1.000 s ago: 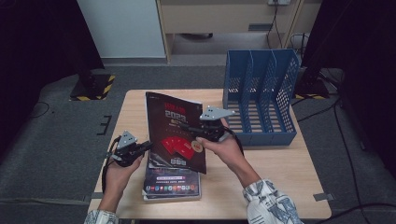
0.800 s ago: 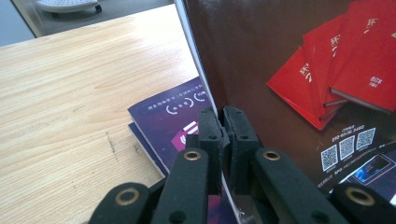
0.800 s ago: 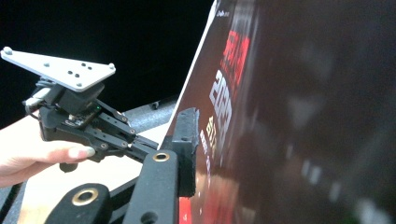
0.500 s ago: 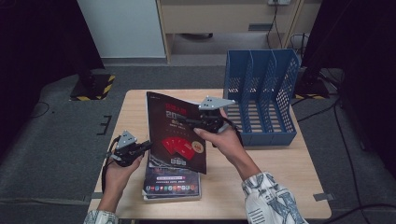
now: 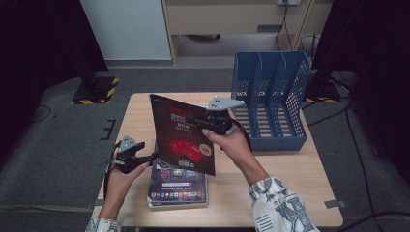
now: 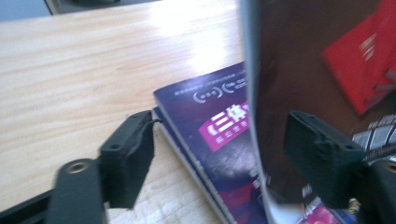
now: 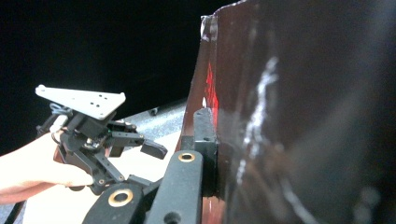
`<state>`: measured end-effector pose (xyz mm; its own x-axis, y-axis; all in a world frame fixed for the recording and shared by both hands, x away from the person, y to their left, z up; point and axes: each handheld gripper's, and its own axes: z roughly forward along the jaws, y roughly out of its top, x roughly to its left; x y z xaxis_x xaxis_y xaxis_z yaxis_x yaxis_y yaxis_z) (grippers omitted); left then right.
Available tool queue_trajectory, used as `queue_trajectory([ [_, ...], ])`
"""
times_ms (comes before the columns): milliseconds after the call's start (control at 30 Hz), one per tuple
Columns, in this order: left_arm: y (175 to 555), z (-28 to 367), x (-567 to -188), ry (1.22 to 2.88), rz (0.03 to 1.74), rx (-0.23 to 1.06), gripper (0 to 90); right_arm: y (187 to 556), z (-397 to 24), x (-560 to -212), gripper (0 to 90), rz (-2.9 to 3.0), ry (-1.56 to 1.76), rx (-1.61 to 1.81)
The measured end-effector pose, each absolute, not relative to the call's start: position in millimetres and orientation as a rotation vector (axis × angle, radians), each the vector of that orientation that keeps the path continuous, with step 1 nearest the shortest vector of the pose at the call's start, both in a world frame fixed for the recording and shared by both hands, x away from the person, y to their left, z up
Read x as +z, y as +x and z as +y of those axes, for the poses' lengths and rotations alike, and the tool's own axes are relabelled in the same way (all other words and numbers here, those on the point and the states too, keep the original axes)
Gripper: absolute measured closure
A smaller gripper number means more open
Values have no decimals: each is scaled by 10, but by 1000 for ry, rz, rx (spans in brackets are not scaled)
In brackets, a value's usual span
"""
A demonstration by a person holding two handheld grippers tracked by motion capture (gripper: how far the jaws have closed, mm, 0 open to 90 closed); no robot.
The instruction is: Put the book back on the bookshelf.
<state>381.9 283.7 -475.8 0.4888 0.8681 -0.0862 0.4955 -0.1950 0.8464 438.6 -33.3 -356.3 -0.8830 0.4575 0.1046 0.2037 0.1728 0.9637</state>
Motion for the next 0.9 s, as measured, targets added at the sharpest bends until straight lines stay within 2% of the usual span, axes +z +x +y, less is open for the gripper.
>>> queue_trajectory([
  [167, 3832, 2939, -4823, 1823, 1197, 542, 177, 4392, -353, -3505, 869, 2204, 642, 1763],
  [233, 3835, 2994, -4843, 1798, 1223, 542, 138, 4405, -371, -3479, 870, 2185, 648, 1763],
  [267, 3833, 3062, -4877, 1793, 1235, 547, 79, 4421, -393, -3452, 870, 2162, 656, 1761],
  [300, 3833, 3062, -4877, 1793, 1235, 547, 62, 4421, -393, -3452, 870, 2162, 656, 1761],
  [467, 3839, 3192, -5001, 1828, 1301, 572, 36, 4448, -435, -3382, 870, 2115, 687, 1765],
  [900, 3844, 3290, -5113, 1852, 1402, 602, 43, 4527, -536, -3265, 870, 2038, 772, 1717],
])
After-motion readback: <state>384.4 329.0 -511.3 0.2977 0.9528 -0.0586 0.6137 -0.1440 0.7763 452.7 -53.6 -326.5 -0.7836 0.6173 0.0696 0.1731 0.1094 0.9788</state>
